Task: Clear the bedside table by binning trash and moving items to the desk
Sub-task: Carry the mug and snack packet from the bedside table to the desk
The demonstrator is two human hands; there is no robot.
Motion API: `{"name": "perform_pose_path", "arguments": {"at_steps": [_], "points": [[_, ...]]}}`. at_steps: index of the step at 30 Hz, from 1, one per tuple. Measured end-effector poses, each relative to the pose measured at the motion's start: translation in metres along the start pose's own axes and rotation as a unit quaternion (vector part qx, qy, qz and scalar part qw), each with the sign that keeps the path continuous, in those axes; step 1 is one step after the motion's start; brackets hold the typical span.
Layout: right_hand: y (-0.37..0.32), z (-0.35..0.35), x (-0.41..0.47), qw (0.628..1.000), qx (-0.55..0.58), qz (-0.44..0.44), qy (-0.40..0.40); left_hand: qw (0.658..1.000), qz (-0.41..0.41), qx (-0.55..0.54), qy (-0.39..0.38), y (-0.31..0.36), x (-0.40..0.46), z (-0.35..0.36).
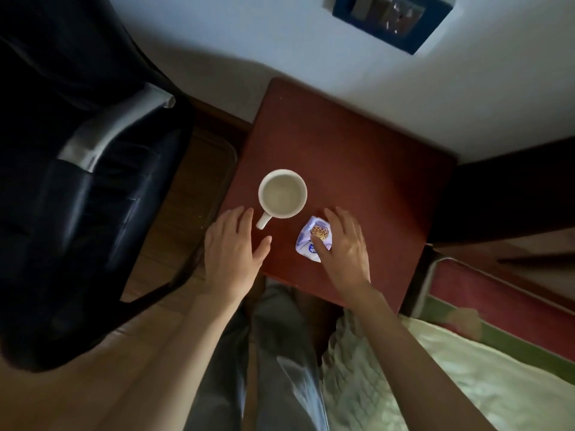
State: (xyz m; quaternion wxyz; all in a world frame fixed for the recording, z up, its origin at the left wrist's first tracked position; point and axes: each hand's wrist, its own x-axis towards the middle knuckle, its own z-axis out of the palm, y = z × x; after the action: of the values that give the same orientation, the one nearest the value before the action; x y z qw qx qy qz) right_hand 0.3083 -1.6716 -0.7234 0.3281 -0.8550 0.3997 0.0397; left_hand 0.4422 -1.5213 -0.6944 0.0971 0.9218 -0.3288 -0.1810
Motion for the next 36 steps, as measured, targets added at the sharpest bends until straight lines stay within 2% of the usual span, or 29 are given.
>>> {"name": "perform_pose_path", "arguments": {"at_steps": [8,19,21,24,36], "points": [[0.013,0.013,0.002,1.0,0.015,0.008,0.004,0.979,-0.021,-0.181,0.088,0.012,-0.007,0.01],[0.011,0.015,-0.006,0.998,-0.005,-0.021,0.057,0.962,-0.06,-0.254,0.074,0.014,-0.004,0.012],[0.006,0.009,-0.009,0.999,0.016,0.003,0.052,0.96,-0.065,-0.263,0.074,0.015,-0.004,0.013],[0.0,-0.005,-0.014,0.994,0.085,0.075,0.003,0.953,-0.078,-0.285,0.075,0.016,-0.005,0.016],[-0.031,-0.067,-0.052,0.987,0.137,0.071,0.055,0.902,-0.159,-0.4,0.041,0.038,-0.01,0.007]]}}
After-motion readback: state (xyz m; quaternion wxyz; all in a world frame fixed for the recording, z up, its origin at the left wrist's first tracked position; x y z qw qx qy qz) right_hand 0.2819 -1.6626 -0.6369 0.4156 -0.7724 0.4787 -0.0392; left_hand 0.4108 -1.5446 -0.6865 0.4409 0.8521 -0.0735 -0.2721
